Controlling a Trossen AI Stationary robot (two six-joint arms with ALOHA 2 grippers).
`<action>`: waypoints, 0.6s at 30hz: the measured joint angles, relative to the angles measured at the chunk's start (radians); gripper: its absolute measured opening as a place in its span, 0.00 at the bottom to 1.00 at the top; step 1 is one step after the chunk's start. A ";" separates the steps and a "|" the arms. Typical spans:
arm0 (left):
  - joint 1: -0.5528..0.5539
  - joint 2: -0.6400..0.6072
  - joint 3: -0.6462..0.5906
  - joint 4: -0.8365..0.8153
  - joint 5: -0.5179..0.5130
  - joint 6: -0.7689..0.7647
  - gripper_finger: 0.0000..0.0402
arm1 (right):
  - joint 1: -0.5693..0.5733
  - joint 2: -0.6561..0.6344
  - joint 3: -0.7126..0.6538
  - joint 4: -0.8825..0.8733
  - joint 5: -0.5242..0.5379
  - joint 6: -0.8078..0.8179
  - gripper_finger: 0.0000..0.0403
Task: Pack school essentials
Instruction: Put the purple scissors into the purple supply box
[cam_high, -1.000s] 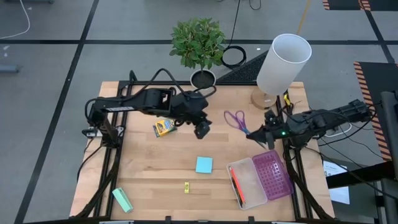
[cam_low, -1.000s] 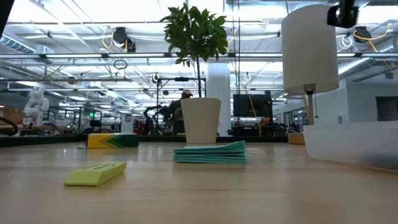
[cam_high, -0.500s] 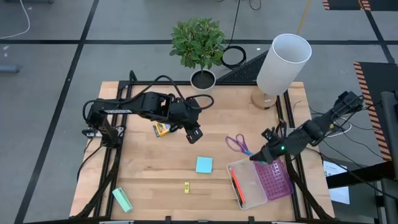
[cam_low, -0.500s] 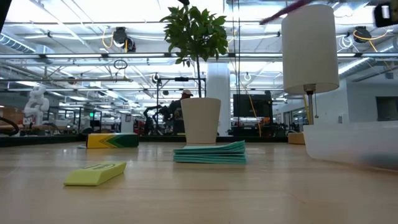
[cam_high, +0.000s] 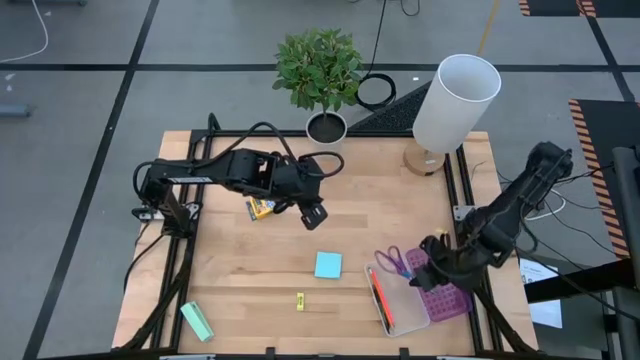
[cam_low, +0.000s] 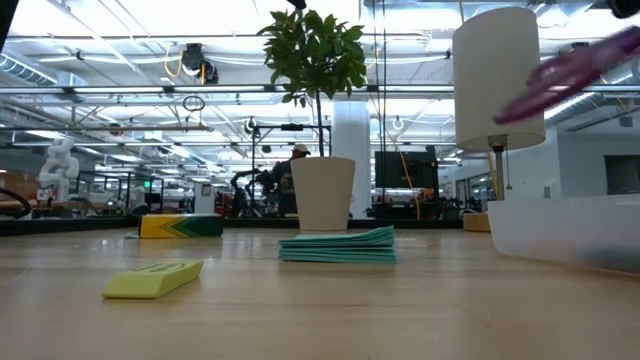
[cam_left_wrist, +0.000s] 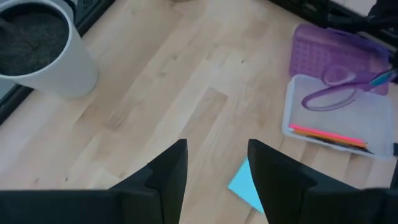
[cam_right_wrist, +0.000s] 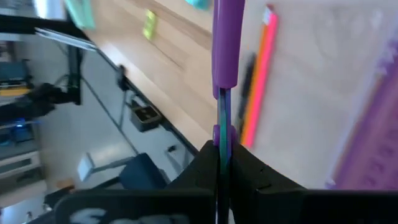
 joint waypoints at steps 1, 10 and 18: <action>0.000 0.000 0.000 0.010 -0.003 -0.003 0.42 | 0.012 0.011 0.000 -0.003 -0.003 0.016 0.02; -0.012 0.000 0.000 0.120 -0.036 -0.150 0.42 | 0.083 0.101 0.000 0.014 0.098 0.007 0.02; -0.095 0.001 0.000 0.252 -0.035 -0.264 0.42 | 0.125 0.187 -0.001 0.092 0.202 -0.023 0.02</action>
